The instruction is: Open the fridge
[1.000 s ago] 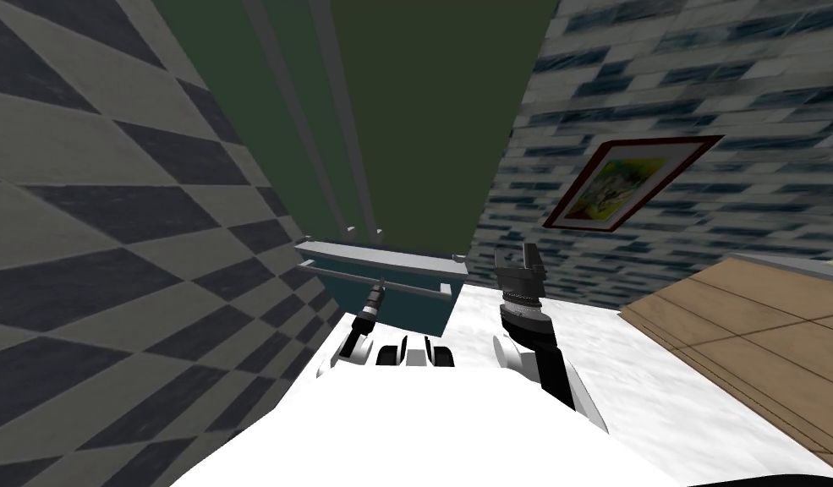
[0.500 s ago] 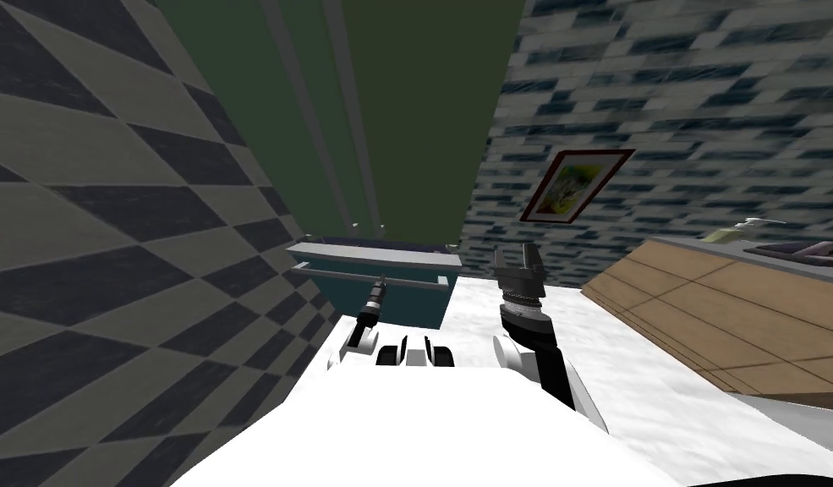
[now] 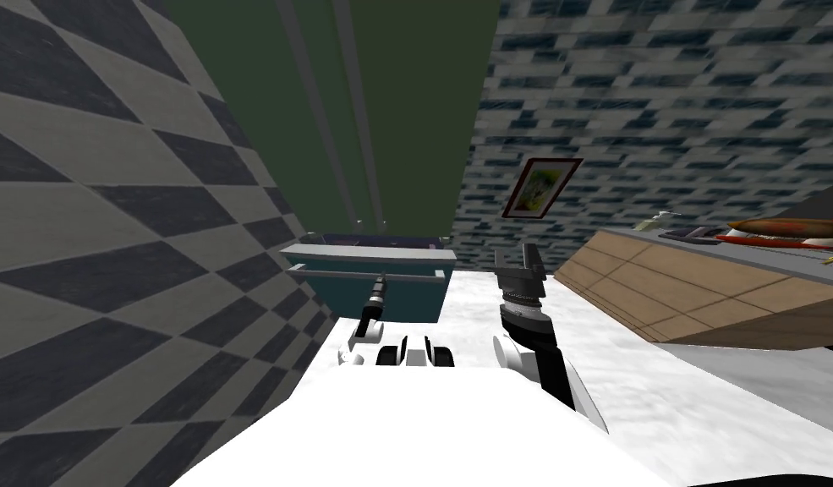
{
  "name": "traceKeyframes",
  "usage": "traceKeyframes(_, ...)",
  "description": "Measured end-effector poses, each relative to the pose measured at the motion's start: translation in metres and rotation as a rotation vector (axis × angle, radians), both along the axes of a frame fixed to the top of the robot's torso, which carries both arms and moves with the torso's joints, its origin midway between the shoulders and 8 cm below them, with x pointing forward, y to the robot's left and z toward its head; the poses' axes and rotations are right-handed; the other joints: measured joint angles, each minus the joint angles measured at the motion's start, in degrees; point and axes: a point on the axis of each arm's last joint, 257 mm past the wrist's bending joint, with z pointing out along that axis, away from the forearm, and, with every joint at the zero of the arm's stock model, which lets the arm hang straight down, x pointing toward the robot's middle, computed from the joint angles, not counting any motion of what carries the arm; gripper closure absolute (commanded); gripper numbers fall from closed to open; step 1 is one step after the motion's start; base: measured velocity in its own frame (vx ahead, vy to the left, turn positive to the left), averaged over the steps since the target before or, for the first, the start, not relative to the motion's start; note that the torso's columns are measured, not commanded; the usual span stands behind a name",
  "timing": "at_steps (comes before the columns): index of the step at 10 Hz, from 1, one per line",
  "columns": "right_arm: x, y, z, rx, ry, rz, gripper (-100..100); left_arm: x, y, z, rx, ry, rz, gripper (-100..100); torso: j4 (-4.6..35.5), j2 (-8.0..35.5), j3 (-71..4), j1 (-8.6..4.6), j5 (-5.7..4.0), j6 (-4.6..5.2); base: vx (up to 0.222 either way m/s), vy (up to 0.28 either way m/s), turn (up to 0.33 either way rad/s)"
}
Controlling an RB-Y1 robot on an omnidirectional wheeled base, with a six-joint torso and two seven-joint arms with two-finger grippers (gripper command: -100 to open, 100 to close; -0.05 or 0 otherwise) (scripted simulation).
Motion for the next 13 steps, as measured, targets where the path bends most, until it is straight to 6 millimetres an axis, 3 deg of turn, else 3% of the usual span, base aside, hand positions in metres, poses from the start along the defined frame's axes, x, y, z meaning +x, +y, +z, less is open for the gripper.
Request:
traceKeyframes(2, 0.000, 0.000, 0.000, 0.000, 0.000, 0.000, 0, 0.003, 0.008, -0.002, 0.001, 0.005, 0.018, 100, 0.03, -0.23, -0.13, 0.02, -0.05, 0.03, -0.128, 0.030, -0.275)
traceKeyframes(11, 0.000, 0.000, 0.000, 0.000, 0.000, 0.000, 0, 0.032, 0.132, -0.002, 0.005, 0.002, 0.289, 100, -0.04, -0.19, -0.11, -0.04, 0.02, 0.16, -0.205, -0.001, -0.267)
traceKeyframes(13, 0.000, 0.000, 0.000, 0.000, 0.000, 0.000, 0, 0.032, 0.142, -0.004, 0.005, 0.005, 0.313, 100, 0.00, -0.32, -0.20, 0.08, -0.01, 0.13, -0.139, 0.027, -0.291)
